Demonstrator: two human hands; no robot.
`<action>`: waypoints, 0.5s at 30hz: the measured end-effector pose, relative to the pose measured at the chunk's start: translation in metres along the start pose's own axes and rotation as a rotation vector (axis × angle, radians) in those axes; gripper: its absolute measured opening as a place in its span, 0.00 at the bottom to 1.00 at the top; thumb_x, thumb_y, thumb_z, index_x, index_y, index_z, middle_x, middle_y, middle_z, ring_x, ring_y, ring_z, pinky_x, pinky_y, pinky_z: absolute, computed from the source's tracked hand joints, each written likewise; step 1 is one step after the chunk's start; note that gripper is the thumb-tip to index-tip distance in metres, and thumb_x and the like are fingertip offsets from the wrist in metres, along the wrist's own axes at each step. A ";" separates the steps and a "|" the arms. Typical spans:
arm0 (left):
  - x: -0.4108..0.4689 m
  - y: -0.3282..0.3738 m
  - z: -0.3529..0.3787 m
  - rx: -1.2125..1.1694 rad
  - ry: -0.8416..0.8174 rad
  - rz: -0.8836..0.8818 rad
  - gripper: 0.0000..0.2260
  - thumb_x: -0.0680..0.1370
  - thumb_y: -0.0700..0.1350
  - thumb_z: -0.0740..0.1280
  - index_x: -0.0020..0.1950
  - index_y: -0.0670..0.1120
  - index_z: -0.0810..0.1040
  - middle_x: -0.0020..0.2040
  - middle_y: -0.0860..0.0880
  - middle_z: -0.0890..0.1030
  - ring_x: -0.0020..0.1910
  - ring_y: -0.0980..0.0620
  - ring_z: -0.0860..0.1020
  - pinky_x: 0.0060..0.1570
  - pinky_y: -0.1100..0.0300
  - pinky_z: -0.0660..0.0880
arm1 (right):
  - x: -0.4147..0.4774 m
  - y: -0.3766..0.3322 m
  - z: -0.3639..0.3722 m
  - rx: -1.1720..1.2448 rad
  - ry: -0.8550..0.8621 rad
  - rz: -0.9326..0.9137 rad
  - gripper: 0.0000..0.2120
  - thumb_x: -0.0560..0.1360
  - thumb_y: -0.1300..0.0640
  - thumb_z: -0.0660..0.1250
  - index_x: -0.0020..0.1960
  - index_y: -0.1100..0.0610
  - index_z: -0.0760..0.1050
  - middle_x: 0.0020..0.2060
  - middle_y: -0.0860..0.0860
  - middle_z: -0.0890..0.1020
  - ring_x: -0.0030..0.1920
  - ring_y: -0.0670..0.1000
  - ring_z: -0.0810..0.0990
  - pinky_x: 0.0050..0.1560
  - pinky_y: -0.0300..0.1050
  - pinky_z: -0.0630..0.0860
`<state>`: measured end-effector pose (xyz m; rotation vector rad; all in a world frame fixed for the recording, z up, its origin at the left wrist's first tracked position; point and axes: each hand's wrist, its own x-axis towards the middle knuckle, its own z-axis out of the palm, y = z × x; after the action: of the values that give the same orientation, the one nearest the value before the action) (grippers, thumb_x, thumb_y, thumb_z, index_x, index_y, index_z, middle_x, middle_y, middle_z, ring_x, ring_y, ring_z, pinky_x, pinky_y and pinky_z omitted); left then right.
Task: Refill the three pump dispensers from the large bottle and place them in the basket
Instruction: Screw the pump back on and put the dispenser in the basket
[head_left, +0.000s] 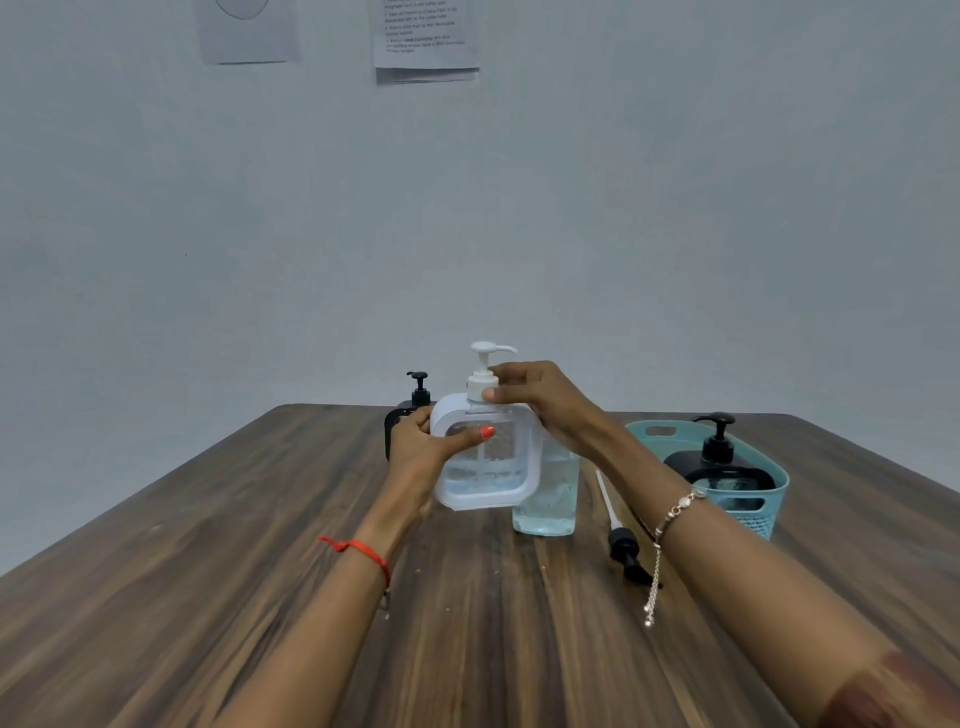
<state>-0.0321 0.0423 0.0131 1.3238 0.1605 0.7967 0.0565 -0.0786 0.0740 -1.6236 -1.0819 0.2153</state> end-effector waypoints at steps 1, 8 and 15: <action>0.000 0.000 -0.001 0.002 0.002 -0.003 0.15 0.60 0.34 0.78 0.41 0.47 0.81 0.40 0.45 0.84 0.44 0.40 0.82 0.49 0.37 0.78 | 0.000 0.001 -0.001 -0.006 0.028 -0.008 0.07 0.70 0.60 0.72 0.47 0.58 0.81 0.42 0.53 0.83 0.42 0.51 0.80 0.50 0.48 0.76; -0.004 -0.005 0.002 0.095 0.022 0.033 0.15 0.62 0.38 0.79 0.43 0.47 0.79 0.41 0.46 0.83 0.41 0.44 0.82 0.44 0.47 0.81 | -0.001 0.002 0.013 -0.067 0.181 0.017 0.18 0.65 0.53 0.77 0.47 0.59 0.74 0.42 0.52 0.79 0.41 0.49 0.77 0.41 0.40 0.72; -0.005 -0.004 0.000 0.131 0.036 0.032 0.16 0.61 0.38 0.79 0.45 0.47 0.79 0.43 0.45 0.83 0.42 0.46 0.82 0.44 0.48 0.81 | -0.008 -0.001 0.014 -0.071 0.213 0.057 0.09 0.64 0.56 0.77 0.41 0.59 0.82 0.33 0.49 0.82 0.31 0.45 0.78 0.35 0.37 0.73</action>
<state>-0.0339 0.0388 0.0074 1.4390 0.2240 0.8489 0.0426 -0.0752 0.0670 -1.6999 -0.8897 0.0400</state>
